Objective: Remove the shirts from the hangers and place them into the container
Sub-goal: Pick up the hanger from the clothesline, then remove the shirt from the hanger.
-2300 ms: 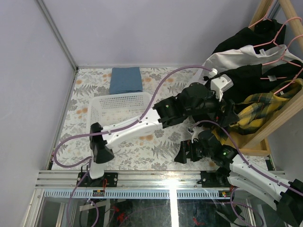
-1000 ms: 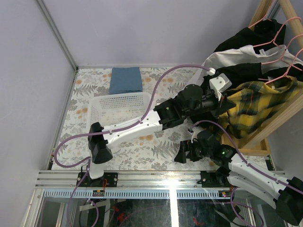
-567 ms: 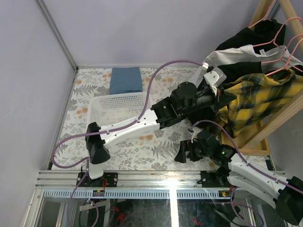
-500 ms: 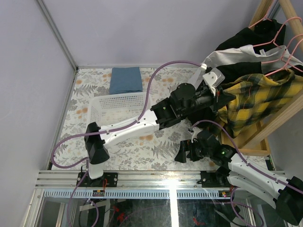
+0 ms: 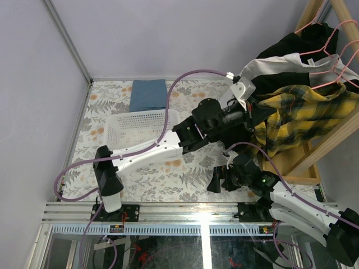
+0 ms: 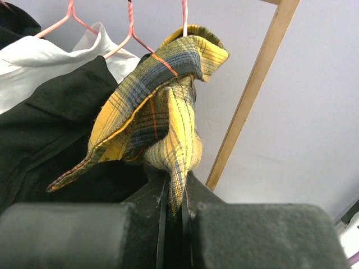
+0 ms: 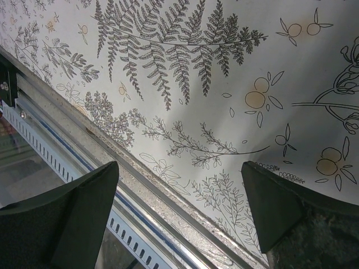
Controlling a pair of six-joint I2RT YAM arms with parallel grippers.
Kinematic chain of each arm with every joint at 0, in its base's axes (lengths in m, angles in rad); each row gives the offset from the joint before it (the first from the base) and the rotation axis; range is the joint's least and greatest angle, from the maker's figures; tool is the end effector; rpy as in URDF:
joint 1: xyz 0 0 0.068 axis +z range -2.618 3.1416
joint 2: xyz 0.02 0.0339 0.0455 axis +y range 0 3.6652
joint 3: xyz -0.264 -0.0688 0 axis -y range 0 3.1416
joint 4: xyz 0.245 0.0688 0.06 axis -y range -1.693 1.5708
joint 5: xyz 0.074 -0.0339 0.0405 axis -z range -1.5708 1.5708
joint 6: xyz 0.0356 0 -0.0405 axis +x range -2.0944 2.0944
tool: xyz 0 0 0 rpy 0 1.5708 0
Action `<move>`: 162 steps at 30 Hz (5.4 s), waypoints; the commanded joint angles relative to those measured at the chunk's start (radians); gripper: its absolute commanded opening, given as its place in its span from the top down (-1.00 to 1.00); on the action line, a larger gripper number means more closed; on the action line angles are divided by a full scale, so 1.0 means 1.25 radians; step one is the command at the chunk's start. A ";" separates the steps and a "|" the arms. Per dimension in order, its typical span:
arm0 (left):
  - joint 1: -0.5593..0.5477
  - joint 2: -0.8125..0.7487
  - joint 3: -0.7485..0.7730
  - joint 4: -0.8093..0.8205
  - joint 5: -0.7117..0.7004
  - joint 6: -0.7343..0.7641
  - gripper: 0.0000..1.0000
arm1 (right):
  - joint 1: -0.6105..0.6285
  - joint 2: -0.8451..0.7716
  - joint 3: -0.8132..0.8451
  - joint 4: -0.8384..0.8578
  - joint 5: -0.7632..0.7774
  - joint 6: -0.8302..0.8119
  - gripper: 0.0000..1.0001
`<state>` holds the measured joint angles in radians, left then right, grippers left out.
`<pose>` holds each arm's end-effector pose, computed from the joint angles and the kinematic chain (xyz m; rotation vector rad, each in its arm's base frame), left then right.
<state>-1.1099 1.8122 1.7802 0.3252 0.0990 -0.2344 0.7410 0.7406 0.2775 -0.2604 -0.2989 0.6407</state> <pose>0.1902 -0.3909 0.4536 0.6661 1.2068 -1.2065 0.1051 0.1104 0.1644 -0.2930 2.4726 1.0021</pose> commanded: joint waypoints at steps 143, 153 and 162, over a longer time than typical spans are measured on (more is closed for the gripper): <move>0.234 -0.792 -0.993 -0.353 -0.095 -0.434 -0.91 | 0.007 0.018 0.984 -0.354 -0.533 -0.028 1.00; 0.234 -0.790 -0.975 -0.425 0.032 -0.374 -0.91 | 0.006 0.044 1.035 -0.152 -0.711 0.055 1.00; 0.266 -0.675 -0.992 -0.456 -0.110 -0.404 -0.84 | 0.007 0.080 1.092 -0.298 -0.669 -0.142 1.00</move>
<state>-0.8082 0.8948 0.5396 -0.2424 0.0307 -0.7311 0.7444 0.8082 1.5543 -0.5217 -1.1614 0.6880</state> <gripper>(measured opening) 0.945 0.103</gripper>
